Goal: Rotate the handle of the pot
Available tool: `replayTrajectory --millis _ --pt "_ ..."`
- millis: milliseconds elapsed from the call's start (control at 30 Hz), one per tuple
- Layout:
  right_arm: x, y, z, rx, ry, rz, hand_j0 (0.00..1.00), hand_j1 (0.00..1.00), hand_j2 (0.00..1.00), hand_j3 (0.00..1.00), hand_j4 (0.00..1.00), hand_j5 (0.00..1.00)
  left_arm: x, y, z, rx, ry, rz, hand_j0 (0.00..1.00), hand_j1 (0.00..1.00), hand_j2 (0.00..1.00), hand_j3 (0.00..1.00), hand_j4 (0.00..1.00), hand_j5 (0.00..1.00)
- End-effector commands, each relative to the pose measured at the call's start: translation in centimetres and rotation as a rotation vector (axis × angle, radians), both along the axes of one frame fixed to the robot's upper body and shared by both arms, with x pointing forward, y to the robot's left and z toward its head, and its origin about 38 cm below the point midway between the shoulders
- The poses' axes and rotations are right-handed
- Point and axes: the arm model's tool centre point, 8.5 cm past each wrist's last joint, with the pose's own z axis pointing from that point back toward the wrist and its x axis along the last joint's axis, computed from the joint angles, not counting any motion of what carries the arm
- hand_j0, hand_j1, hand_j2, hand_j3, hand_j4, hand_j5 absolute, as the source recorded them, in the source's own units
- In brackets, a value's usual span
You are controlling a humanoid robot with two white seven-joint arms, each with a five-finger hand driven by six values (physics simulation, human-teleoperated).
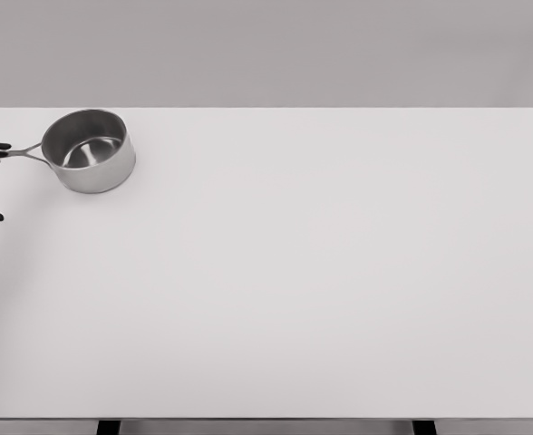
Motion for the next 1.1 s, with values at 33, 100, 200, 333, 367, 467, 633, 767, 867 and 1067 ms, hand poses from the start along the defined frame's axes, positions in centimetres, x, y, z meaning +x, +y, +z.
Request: replayTrajectory --millis 33,100,200,333,367,467,633,767,867,1067 --pt "-0.1 0.0 0.0 0.001 0.002 -0.001 1.0 1.0 1.0 1.0 1.0 1.0 0.0 0.0 -0.1 -0.004 0.0 0.0 1.0 1.0 1.0 1.0 1.0 1.0" --pt "0.0 0.0 0.0 0.001 0.001 0.001 1.0 1.0 1.0 1.0 1.0 1.0 0.0 0.0 0.0 -0.005 -0.003 0.002 1.0 1.0 1.0 1.0 1.0 1.0" --pt "0.0 0.0 0.0 -0.001 0.0 0.001 1.0 1.0 1.0 1.0 1.0 1.0 0.2 0.1 0.5 -0.007 -0.017 0.005 1.0 1.0 1.0 1.0 1.0 1.0" --pt "0.0 0.0 0.0 0.001 0.001 0.001 1.0 1.0 1.0 1.0 1.0 1.0 0.3 0.3 0.7 -0.01 -0.021 0.012 1.0 1.0 1.0 1.0 1.0 1.0" --pt "0.0 0.0 0.0 0.001 -0.001 0.001 1.0 1.0 1.0 1.0 1.0 1.0 0.2 0.6 0.5 -0.011 -0.015 0.022 1.0 1.0 1.0 1.0 1.0 1.0" --pt "0.0 0.0 0.0 0.001 0.001 0.001 1.0 1.0 1.0 1.0 1.0 1.0 0.3 0.7 0.7 -0.011 -0.019 0.024 1.0 1.0 1.0 1.0 1.0 1.0" --pt "0.0 0.0 0.0 0.001 -0.001 0.001 1.0 1.0 1.0 1.0 1.0 1.0 0.4 0.5 0.8 -0.011 -0.023 0.016 1.0 1.0 1.0 1.0 1.0 1.0" --pt "0.0 0.0 0.0 0.0 0.001 -0.001 1.0 1.0 1.0 1.0 1.0 1.0 0.4 0.7 0.9 -0.013 -0.023 0.024 1.0 1.0 1.0 1.0 1.0 1.0" --pt "0.0 0.0 0.0 -0.001 0.0 0.001 1.0 1.0 1.0 1.0 1.0 1.0 0.4 0.8 1.1 -0.017 -0.029 0.025 1.0 1.0 1.0 1.0 1.0 1.0" --pt "0.0 0.0 0.0 0.001 0.001 -0.001 1.0 1.0 1.0 1.0 1.0 1.0 0.5 0.6 1.7 -0.026 -0.048 0.019 1.0 1.0 1.0 1.0 1.0 1.0"
